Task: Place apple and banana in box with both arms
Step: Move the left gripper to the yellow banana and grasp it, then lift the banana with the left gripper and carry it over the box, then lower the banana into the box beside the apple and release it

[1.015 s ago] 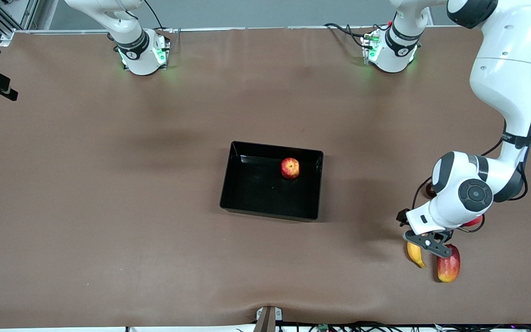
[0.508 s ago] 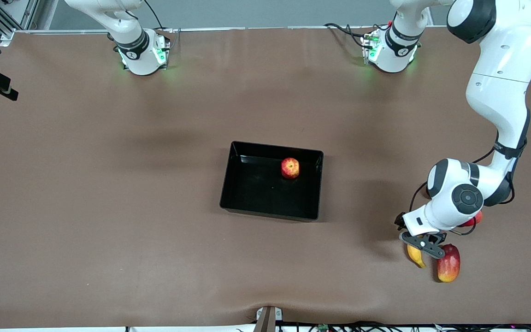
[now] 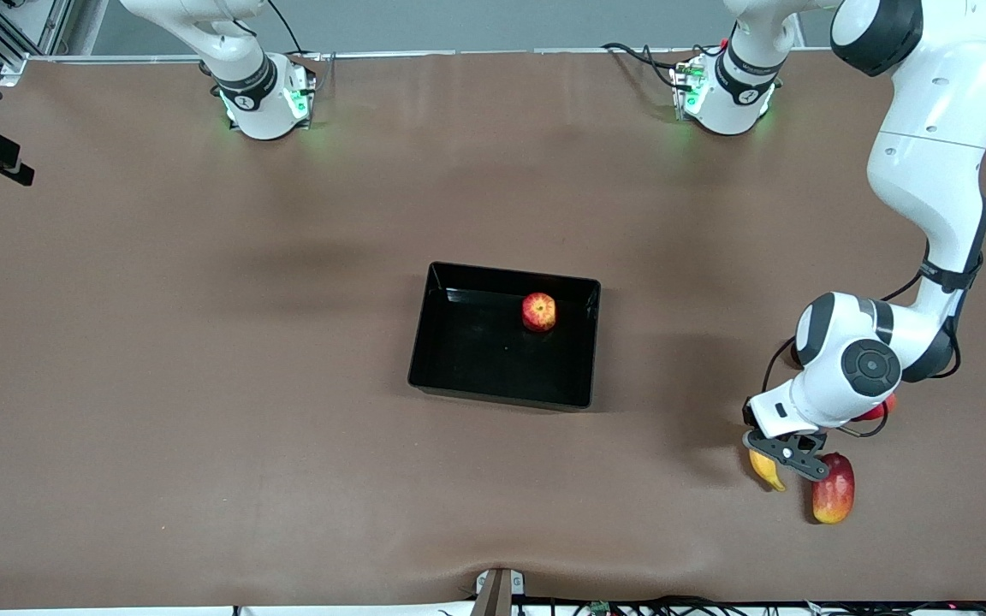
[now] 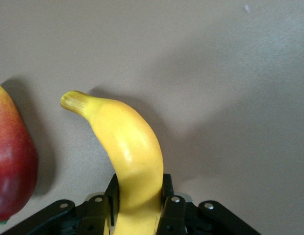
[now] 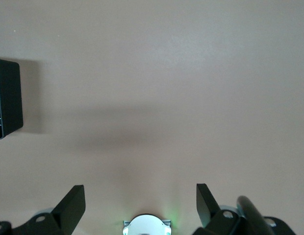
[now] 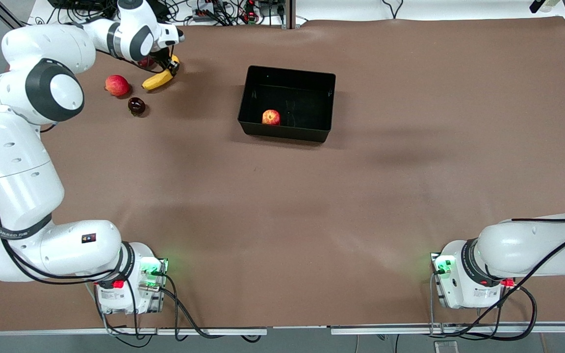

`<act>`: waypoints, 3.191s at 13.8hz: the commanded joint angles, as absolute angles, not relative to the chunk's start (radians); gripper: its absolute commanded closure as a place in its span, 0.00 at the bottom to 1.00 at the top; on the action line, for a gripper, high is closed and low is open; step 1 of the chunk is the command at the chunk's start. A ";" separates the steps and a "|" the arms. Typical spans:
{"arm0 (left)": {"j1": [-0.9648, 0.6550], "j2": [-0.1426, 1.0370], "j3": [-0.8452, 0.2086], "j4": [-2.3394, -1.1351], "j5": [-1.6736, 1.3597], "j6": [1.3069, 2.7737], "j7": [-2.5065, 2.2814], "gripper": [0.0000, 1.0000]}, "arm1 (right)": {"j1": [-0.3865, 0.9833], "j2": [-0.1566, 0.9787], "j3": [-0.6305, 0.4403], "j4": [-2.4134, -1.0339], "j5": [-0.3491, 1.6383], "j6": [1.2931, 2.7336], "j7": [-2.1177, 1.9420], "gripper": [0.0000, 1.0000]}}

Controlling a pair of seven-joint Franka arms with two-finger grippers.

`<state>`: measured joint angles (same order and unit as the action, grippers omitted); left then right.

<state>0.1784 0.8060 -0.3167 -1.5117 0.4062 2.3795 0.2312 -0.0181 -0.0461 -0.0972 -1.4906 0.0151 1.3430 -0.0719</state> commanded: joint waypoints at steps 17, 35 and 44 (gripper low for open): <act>-0.207 0.690 -0.575 -1.418 0.411 2.181 -0.762 1.00 | -0.035 -0.048 -0.090 -1.499 0.023 1.316 -0.083 0.00; -0.575 0.914 -0.325 -1.275 0.419 2.374 -0.850 1.00 | -0.040 -0.055 -0.087 -1.505 0.023 1.316 -0.084 0.00; -0.623 0.971 -0.265 -1.278 0.422 2.399 -0.850 0.93 | -0.025 -0.058 -0.095 -1.505 0.023 1.318 -0.084 0.00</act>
<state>-0.6116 0.9432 -0.2767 -1.3075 0.4060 2.3820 -0.8522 -0.0234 -0.0429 -0.0945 -1.4965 0.0158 1.3203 -0.0722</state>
